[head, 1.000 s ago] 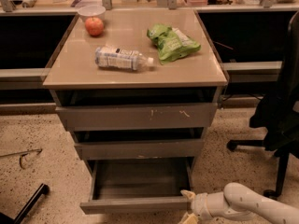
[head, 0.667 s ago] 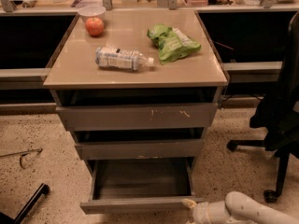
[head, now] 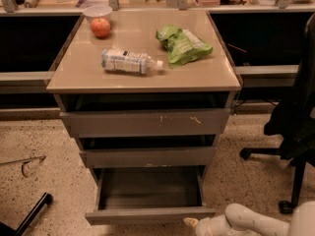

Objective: Close bottom drawer

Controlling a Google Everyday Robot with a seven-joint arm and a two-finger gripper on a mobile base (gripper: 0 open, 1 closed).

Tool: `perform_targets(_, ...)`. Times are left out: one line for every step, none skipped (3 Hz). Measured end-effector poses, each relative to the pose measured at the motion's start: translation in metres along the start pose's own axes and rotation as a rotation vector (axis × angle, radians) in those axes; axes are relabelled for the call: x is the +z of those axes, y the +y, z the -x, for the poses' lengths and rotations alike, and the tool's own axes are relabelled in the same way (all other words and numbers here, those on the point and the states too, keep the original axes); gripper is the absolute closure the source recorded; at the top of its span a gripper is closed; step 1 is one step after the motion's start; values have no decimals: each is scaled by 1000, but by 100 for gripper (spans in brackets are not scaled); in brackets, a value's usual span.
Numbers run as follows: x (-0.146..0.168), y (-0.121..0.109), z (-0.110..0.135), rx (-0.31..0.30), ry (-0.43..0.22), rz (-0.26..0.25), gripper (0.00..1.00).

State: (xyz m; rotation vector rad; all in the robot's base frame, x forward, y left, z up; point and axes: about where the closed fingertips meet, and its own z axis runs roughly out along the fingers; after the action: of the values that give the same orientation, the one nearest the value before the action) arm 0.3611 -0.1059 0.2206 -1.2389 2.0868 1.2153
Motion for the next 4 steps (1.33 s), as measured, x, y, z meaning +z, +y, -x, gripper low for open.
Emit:
perform_targets(19,-28,13,-68,32,-2,0)
perform_targets(26,-50,33,-146,22,-86,0)
perform_targets(24,-62,49,-192,-14,-137,0)
perform_targets(24,-62,49,-192,-14,-137,0)
